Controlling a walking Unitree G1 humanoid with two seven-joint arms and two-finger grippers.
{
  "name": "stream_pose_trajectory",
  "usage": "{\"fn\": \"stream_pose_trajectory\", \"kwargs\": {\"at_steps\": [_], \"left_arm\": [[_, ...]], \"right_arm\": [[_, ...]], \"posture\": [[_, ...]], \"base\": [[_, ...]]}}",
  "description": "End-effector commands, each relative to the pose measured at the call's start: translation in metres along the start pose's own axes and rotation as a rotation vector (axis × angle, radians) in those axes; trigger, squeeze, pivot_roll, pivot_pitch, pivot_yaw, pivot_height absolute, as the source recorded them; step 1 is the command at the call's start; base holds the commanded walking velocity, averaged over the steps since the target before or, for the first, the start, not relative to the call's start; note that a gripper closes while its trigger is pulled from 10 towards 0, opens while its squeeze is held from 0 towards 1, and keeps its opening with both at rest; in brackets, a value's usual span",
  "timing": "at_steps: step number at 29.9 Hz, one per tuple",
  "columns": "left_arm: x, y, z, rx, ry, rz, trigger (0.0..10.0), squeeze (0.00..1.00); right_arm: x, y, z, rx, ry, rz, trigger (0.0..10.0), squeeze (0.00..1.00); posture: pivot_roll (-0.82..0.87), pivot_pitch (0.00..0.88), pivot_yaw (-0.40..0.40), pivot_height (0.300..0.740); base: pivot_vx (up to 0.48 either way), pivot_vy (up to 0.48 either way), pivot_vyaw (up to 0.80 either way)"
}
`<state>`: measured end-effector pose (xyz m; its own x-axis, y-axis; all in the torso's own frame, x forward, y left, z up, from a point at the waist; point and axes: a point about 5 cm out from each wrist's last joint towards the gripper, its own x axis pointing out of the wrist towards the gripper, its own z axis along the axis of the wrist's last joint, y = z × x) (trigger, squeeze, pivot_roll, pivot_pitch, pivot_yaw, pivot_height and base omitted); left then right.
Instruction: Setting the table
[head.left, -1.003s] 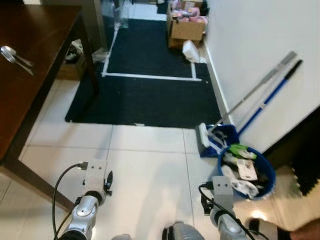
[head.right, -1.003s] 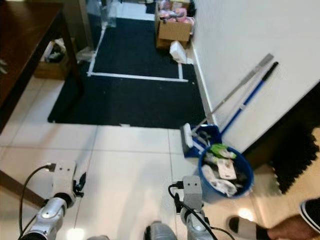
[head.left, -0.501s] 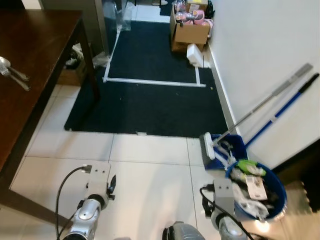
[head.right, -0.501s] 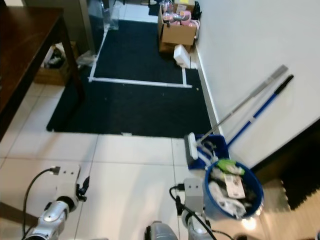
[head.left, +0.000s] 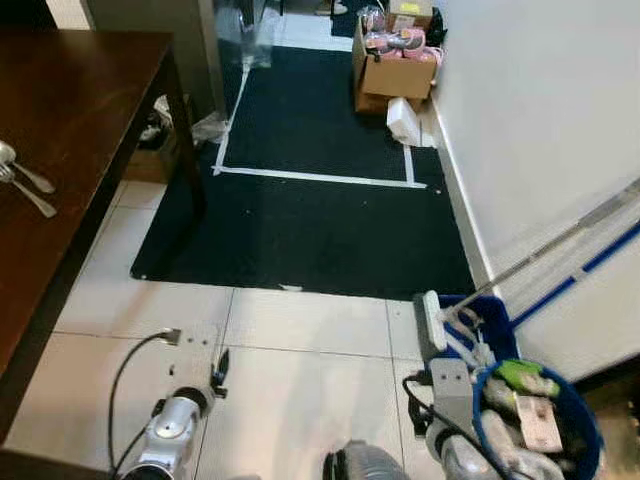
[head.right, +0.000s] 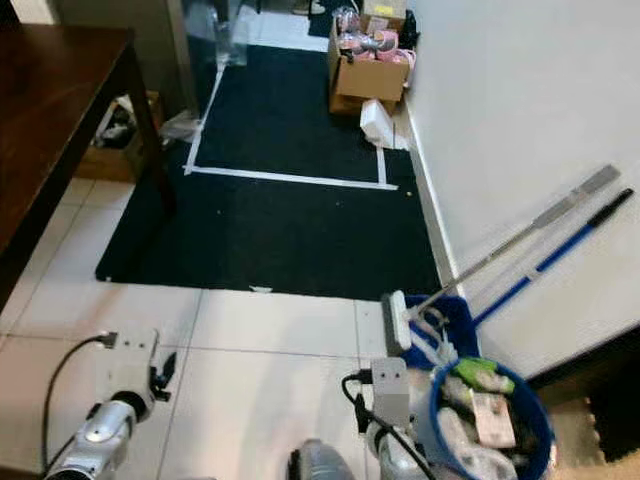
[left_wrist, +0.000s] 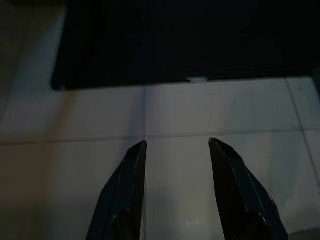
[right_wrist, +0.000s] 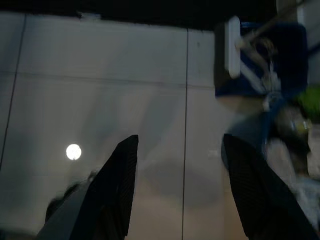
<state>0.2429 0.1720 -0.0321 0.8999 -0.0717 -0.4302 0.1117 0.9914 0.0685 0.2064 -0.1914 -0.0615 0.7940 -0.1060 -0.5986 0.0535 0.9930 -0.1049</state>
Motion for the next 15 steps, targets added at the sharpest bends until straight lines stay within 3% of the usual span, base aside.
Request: {"fn": "stream_pose_trajectory", "kwargs": {"at_steps": [1,15], "left_arm": [[-0.0021,-0.0069,-0.0058,-0.008,0.021,-0.015,10.0,0.00],[-0.0041,-0.0098,-0.0091,-0.006,0.027,-0.022,10.0,0.00]], "right_arm": [[-0.0009,-0.0041,-0.0028,0.000,0.013,-0.011,10.0,0.00],[-0.0018,-0.0067,-0.0047,-0.015,0.020,-0.010,10.0,0.00]], "posture": [[0.02,0.034,0.029,0.740],[0.01,0.019,0.027,0.740]], "base": [[0.304,0.000,0.00],[0.304,0.000,0.00]]}}
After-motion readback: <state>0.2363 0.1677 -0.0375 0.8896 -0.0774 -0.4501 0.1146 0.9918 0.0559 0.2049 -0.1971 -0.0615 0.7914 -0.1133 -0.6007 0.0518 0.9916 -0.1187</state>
